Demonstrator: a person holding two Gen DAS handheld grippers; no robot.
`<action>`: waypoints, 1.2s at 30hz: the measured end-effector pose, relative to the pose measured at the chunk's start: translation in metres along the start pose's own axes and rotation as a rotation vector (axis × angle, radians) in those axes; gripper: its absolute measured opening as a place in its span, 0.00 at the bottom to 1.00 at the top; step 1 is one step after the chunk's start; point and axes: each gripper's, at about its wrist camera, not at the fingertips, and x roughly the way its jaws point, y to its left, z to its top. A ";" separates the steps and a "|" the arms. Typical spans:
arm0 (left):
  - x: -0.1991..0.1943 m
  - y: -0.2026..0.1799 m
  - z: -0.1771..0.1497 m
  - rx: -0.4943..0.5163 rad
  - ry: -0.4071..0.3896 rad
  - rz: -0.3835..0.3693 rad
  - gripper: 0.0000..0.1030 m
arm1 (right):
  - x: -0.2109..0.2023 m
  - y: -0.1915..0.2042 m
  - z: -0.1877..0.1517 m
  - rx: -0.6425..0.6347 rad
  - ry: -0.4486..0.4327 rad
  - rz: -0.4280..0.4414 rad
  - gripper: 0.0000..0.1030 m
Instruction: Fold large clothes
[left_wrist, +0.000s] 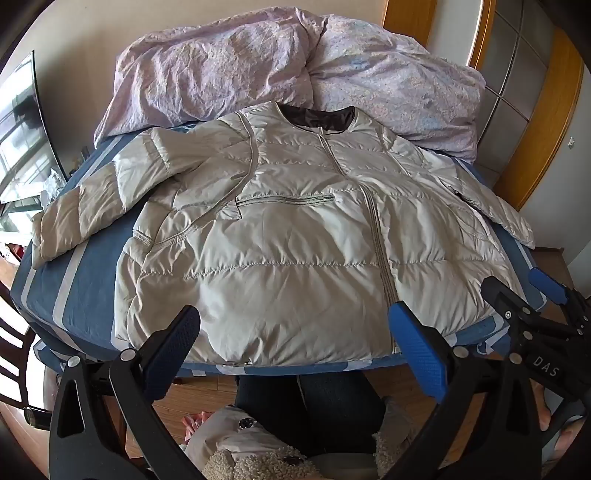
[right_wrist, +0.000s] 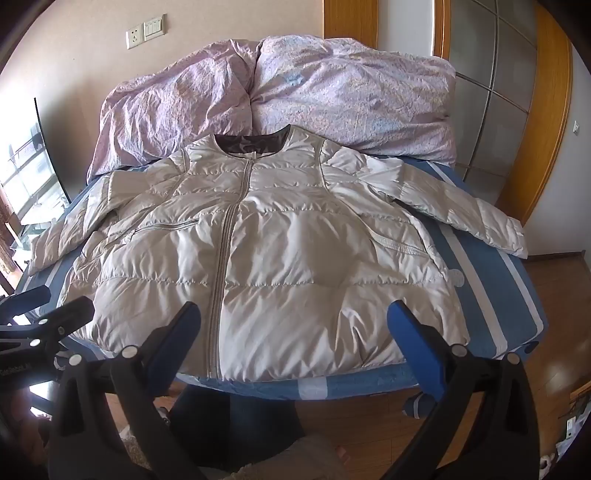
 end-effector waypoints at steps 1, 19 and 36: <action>0.000 0.000 0.000 0.000 0.001 0.000 0.99 | 0.000 0.000 0.000 0.000 0.000 -0.001 0.98; 0.000 0.000 0.000 0.001 0.002 0.002 0.99 | 0.000 -0.002 -0.001 0.004 0.002 0.005 0.98; 0.000 0.000 0.000 0.001 0.000 0.001 0.99 | -0.001 -0.003 -0.001 0.004 0.001 0.005 0.98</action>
